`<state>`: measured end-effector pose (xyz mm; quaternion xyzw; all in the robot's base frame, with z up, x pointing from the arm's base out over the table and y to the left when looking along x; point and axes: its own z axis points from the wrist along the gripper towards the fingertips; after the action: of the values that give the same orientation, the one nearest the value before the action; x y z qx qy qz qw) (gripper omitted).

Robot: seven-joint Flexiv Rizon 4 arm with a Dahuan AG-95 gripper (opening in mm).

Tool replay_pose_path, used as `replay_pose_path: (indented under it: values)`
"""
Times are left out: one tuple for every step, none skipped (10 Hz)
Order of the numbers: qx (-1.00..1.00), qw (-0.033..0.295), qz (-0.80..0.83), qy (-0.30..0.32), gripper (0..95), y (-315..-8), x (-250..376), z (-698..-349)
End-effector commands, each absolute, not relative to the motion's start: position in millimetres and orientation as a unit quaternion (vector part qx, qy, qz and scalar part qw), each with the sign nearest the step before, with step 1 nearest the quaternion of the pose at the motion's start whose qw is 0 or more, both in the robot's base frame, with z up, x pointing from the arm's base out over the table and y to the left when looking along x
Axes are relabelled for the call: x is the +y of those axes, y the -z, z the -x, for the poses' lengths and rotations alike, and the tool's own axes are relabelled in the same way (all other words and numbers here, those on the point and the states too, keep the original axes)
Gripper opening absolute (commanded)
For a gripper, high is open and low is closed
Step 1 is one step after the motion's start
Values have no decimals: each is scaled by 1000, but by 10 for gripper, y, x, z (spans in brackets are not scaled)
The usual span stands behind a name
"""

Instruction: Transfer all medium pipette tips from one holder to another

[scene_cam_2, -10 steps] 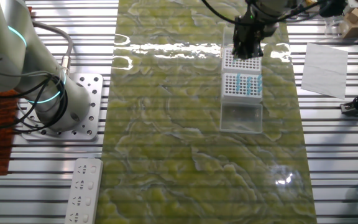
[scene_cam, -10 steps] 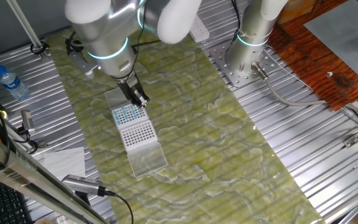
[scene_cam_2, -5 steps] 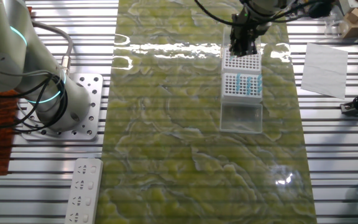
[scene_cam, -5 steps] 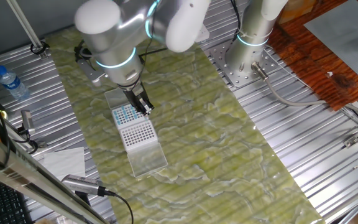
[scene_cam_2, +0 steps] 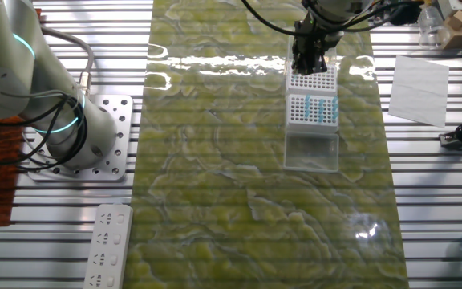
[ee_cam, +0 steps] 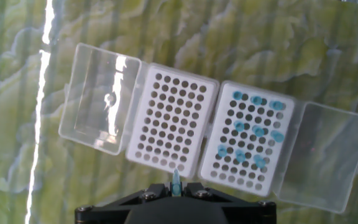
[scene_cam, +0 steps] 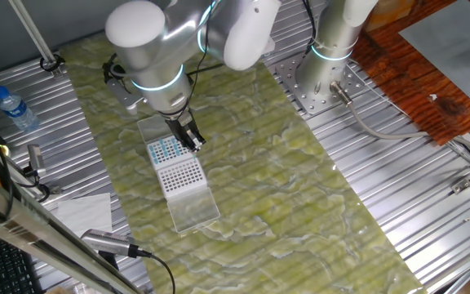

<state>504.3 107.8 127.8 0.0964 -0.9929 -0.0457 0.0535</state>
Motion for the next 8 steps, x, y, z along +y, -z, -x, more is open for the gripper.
replay_pose_path:
  values:
    - [-993, 52, -97, 47, 0, -1241, 1069, -5063]
    - [-993, 52, -96, 47, 0, -1236, 1067, -5063]
    - [-993, 52, -96, 48, 0, -1231, 1066, -5059]
    - [-993, 52, -96, 48, 0, -1231, 1066, -5059]
    - [-993, 52, -97, 48, 0, -1217, 1063, -5055]
    - [-993, 52, -98, 48, 0, -1207, 1061, -5051]
    - [-993, 50, -98, 48, 0, -1187, 1065, -5047]
    - [-993, 50, -98, 47, 0, -1174, 1075, -5051]
